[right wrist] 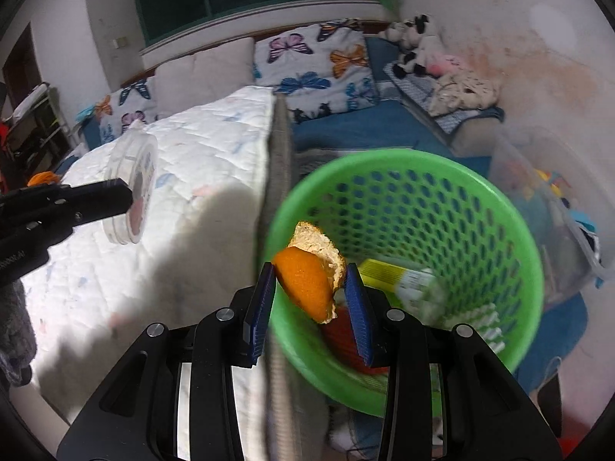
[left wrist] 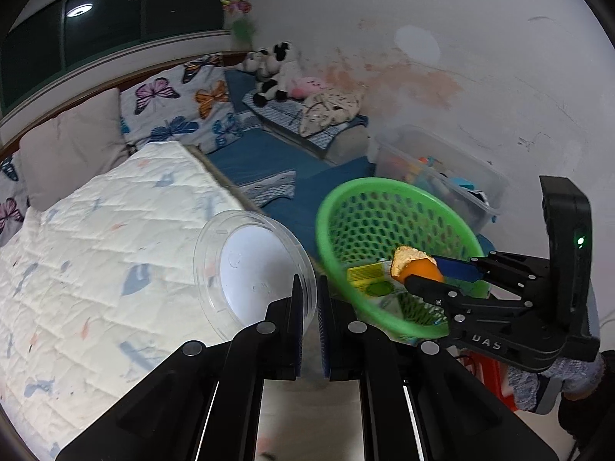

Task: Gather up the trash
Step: 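Carry the orange peel over the basket and open the right tool, then carry the clear lid over the basket and open the left tool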

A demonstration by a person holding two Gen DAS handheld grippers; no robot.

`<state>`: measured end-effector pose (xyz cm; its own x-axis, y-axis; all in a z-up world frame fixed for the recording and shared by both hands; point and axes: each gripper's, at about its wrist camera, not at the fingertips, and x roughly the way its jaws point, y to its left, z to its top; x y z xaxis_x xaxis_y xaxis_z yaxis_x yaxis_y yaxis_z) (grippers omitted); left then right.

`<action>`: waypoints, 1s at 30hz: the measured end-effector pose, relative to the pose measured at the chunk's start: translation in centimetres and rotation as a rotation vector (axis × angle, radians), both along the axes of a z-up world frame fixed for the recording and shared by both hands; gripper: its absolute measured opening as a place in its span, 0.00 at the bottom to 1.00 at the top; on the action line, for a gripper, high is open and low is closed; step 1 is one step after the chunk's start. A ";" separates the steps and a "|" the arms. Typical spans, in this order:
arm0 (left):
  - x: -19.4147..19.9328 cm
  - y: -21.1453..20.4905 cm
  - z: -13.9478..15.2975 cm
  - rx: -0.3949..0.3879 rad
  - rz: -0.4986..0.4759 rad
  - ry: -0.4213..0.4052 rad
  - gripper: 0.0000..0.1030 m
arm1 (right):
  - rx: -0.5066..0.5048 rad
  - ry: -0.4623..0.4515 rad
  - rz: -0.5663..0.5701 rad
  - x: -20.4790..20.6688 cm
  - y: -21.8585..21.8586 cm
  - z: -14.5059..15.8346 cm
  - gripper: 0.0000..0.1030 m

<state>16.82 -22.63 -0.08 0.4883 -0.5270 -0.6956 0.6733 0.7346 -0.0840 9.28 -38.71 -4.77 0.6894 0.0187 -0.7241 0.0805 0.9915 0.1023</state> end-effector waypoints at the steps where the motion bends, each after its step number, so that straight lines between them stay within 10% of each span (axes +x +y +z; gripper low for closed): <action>1: 0.0 -0.4 0.0 -0.001 -0.006 0.001 0.07 | 0.000 0.003 -0.013 -0.2 -0.5 -0.1 0.37; 30: -1.6 -10.7 -1.8 0.037 -0.142 0.057 0.07 | 0.038 -0.036 -0.154 -5.1 -6.3 0.3 0.74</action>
<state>15.27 -33.29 -1.85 0.3698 -0.5613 -0.7404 0.7655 0.6357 -0.0996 4.13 -45.00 -4.51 0.7114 -0.0622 -0.7000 0.2271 0.9630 0.1453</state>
